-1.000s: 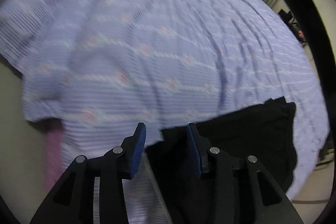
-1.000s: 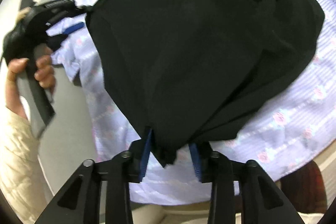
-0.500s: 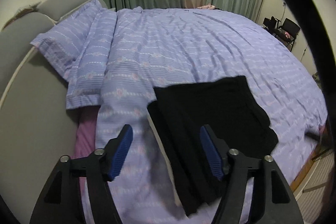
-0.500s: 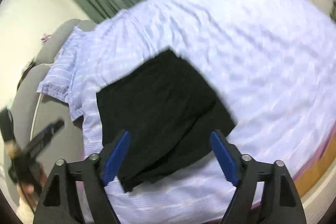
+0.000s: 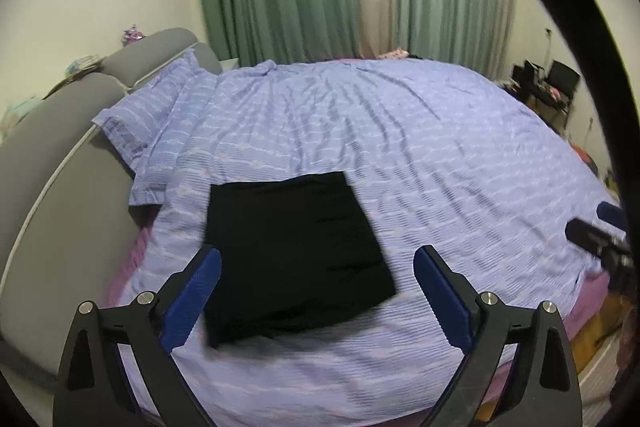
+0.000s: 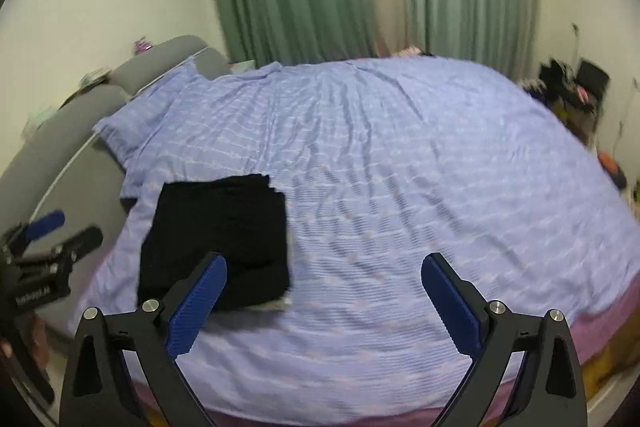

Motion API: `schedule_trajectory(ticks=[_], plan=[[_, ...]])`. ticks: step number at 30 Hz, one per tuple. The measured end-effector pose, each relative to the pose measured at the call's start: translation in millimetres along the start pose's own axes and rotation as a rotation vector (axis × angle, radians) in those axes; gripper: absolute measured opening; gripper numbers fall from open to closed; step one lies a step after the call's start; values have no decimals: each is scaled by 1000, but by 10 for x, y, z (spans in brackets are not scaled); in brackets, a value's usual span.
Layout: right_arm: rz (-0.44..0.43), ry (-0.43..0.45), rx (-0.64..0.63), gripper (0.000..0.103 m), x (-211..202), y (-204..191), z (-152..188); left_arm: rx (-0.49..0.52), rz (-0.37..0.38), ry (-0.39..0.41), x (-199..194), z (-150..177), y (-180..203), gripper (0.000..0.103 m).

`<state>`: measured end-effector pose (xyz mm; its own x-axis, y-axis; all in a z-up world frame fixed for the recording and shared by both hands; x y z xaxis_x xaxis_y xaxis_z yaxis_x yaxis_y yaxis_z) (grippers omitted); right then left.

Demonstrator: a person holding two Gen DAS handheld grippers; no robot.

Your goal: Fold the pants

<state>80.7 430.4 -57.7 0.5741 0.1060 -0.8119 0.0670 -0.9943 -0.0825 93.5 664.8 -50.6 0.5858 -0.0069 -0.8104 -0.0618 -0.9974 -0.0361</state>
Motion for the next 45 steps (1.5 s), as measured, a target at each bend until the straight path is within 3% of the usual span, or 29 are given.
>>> schedule_trajectory(ticks=[7, 19, 24, 30, 37, 45], plan=[[-50, -7, 8, 99, -455, 964, 97, -66, 10, 7, -401, 94, 1061, 102], [13, 93, 99, 99, -1010, 1783, 310, 21, 73, 69, -702, 46, 1890, 103], [17, 98, 142, 99, -1112, 2120, 395, 31, 64, 64, -799, 46, 2259, 103], [-8, 105, 80, 99, -1202, 2548, 386, -15, 30, 91, -922, 85, 2718, 103], [-73, 90, -26, 99, -1315, 3159, 392, -142, 3, 101, -1092, 245, 3333, 103], [-106, 101, -60, 99, -1483, 3605, 471, -144, -3, 103, -1241, 322, 3805, 103]])
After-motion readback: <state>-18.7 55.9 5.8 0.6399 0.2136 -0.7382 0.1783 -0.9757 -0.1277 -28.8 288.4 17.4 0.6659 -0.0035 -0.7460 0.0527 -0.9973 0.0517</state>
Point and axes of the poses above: each gripper's, at about its wrist camera, not at the fingertips, and x roughly the way its jaws point, y to its right, z to its underside, the point moved 3 cm from there along x, roughly the way its jaws point, and after that the axes turned 12 degrees about -y, right-handed, at the moved point
